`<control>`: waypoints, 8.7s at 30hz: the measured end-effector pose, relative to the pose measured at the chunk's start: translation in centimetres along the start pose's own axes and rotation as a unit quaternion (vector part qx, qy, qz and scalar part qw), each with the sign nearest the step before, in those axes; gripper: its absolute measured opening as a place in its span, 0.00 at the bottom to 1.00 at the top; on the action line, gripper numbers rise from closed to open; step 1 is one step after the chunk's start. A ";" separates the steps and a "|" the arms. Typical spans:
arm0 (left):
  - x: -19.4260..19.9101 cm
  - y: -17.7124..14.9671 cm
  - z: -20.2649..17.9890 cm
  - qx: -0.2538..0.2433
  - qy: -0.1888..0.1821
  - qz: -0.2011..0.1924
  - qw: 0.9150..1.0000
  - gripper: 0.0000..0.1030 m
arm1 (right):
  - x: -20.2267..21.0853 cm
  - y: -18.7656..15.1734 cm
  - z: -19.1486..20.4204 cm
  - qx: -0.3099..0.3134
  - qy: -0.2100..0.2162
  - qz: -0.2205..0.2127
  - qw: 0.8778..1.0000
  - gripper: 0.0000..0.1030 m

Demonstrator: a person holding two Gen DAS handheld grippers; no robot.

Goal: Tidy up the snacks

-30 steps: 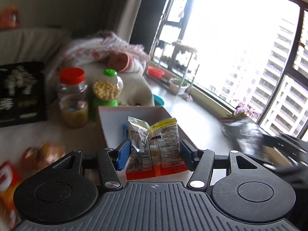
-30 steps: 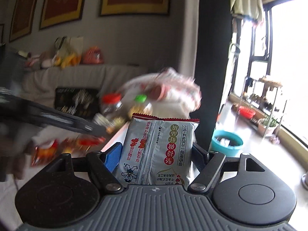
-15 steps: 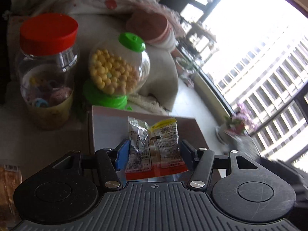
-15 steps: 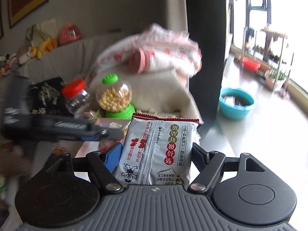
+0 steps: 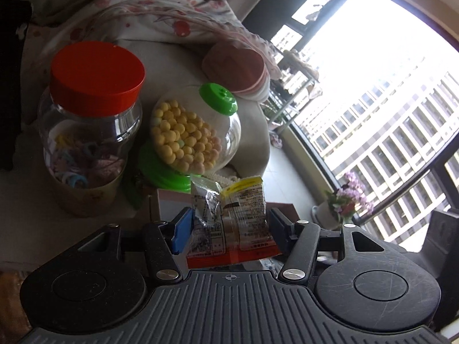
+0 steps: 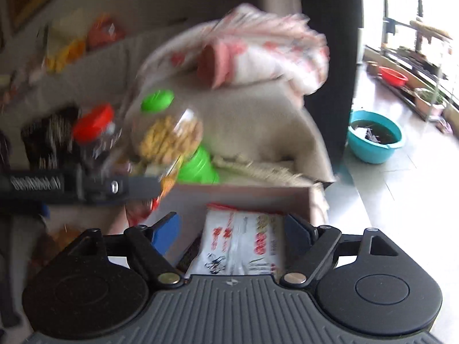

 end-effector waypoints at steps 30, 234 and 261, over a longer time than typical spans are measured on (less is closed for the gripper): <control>20.5 -4.8 6.2 -0.008 0.159 -0.126 0.979 0.59 | 7.2 -2.3 8.4 0.081 -0.004 -0.051 0.995 0.80; 19.2 -19.9 3.0 -0.202 0.192 0.026 0.960 0.66 | 11.8 -22.9 14.7 0.149 0.081 -0.017 0.985 0.91; 27.1 -18.5 9.4 -0.011 0.162 -0.022 0.986 0.41 | 5.2 -15.8 19.3 0.209 0.042 -0.008 0.977 0.69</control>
Point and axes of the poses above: each gripper's, at about its wrist camera, not at the fingertips, and x roughly against the way its jaws point, z to its left, y to its top, the point moved 9 cm from there along -x, roughly the way its jaws point, and after that the axes turned 7 degrees about -z, right-handed, at the moved point
